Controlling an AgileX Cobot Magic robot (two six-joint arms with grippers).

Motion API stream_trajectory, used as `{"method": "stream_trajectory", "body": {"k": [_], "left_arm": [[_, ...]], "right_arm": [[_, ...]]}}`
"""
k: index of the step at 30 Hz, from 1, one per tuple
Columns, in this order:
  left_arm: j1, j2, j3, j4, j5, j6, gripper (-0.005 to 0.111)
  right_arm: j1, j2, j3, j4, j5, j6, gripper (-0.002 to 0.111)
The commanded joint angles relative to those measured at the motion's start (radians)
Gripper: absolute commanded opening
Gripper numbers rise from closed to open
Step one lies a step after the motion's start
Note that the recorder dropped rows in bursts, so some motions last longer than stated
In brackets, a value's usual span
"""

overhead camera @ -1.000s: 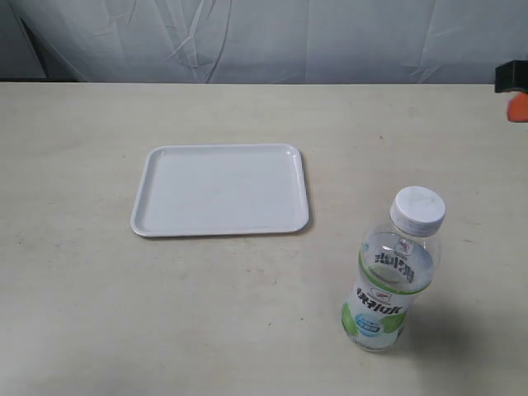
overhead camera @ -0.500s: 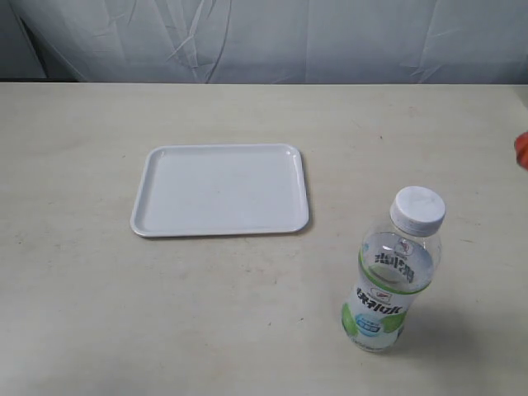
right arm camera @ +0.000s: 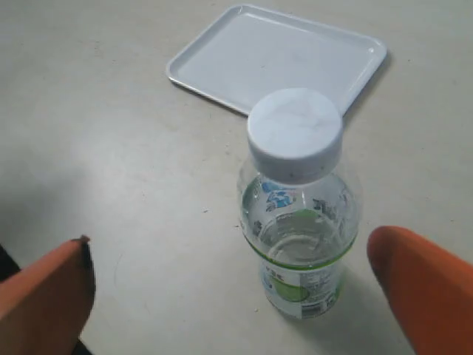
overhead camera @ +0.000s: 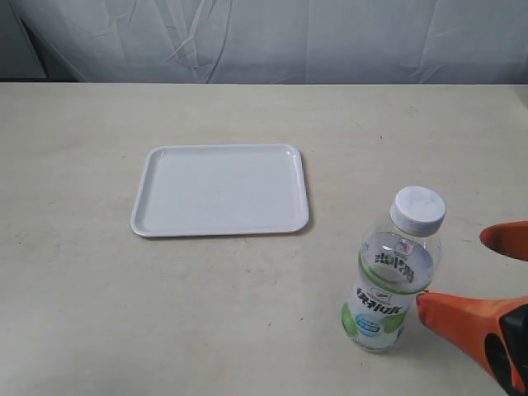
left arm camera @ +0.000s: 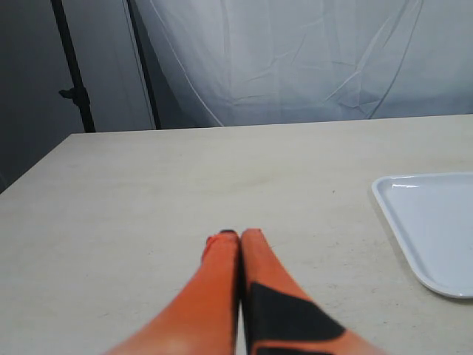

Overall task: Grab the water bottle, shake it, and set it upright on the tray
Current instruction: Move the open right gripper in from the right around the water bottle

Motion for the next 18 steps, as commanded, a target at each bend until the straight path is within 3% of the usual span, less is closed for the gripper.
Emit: {"method": "stream_trajectory", "body": {"k": [1, 7, 13, 18], "left_arm": [[0.001, -0.005, 0.002, 0.001, -0.004, -0.008, 0.000], [0.001, -0.005, 0.002, 0.001, -0.004, -0.008, 0.000], [0.001, -0.005, 0.002, 0.001, -0.004, -0.008, 0.000], [0.001, -0.005, 0.002, 0.001, -0.004, -0.008, 0.000]], "right_arm": [[0.002, -0.004, 0.048, 0.060, -0.086, -0.082, 0.104], [0.002, 0.052, 0.066, 0.100, -0.117, -0.101, 0.104], [0.002, 0.173, 0.068, 0.251, -0.131, -0.274, 0.104], [0.002, 0.272, 0.068, 0.259, -0.131, -0.319, 0.104]]}}
